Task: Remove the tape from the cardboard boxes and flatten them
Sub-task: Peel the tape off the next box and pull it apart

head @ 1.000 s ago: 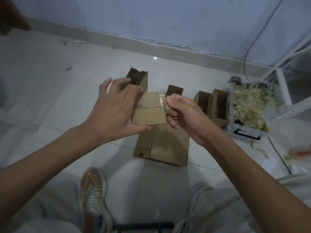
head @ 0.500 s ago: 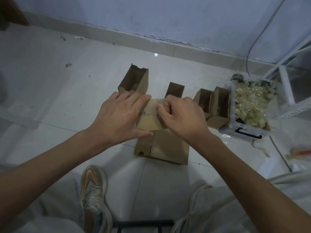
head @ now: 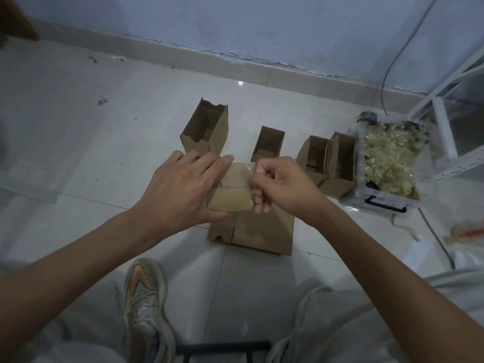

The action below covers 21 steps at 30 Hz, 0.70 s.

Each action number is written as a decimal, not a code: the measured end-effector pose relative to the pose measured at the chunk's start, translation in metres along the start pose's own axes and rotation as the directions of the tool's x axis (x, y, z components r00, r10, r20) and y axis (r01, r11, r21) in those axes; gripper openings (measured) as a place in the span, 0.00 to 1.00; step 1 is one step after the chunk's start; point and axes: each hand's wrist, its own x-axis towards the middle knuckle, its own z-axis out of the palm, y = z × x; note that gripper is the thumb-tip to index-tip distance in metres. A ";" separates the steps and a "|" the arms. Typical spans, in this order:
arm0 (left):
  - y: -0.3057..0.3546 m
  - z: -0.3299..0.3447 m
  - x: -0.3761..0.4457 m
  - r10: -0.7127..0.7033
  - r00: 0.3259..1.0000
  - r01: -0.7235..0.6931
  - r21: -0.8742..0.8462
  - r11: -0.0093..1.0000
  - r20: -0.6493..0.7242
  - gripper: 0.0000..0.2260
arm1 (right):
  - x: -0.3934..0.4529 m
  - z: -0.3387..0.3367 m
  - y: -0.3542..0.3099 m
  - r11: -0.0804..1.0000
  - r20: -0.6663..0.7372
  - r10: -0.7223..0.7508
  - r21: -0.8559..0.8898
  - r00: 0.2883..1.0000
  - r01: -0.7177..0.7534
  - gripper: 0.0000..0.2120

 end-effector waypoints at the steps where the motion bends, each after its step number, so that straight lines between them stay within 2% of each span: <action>1: -0.001 0.000 -0.002 -0.005 1.000 0.004 -0.023 1.000 -0.010 0.48 | -0.001 -0.002 0.001 0.997 0.011 -0.010 0.081 1.000 0.009 0.13; 6: -0.002 -0.005 -0.010 -0.045 0.999 0.043 -0.105 0.994 -0.014 0.49 | -0.007 -0.001 0.006 0.969 0.007 -0.093 0.231 0.996 0.089 0.12; 9: -0.003 -0.009 -0.010 -0.046 0.999 0.043 -0.095 0.995 -0.025 0.47 | -0.009 0.000 0.003 0.965 -0.066 -0.087 0.240 0.994 0.100 0.13; 11: 0.000 -0.009 -0.010 -0.037 0.999 0.036 -0.031 0.999 -0.012 0.47 | -0.006 0.008 0.007 0.991 -0.187 -0.070 0.100 0.980 0.089 0.12; 12: 0.003 -0.009 -0.010 -0.032 0.999 0.032 0.003 0.999 -0.010 0.47 | -0.005 0.014 0.009 0.995 -0.260 -0.089 -0.057 0.961 0.077 0.11; 14: 0.006 -0.009 -0.009 -0.025 0.999 0.027 0.045 0.999 -0.030 0.47 | -0.005 0.025 0.008 0.901 -0.308 -0.182 -0.432 0.934 0.033 0.11; 15: 0.006 -0.010 -0.009 -0.025 0.999 0.028 0.056 0.998 -0.047 0.46 | -0.005 0.028 0.005 0.833 -0.290 -0.218 -0.553 0.932 0.022 0.14; 18: 0.003 -0.010 -0.008 -0.020 0.997 0.027 0.086 0.996 -0.077 0.45 | -0.004 0.029 -0.003 0.727 -0.292 -0.307 -0.687 0.906 0.025 0.19; 21: 0.001 -0.009 -0.008 0.000 0.996 0.011 0.115 0.993 -0.089 0.43 | -0.003 0.028 -0.009 0.658 -0.288 -0.320 -0.753 0.903 -0.007 0.12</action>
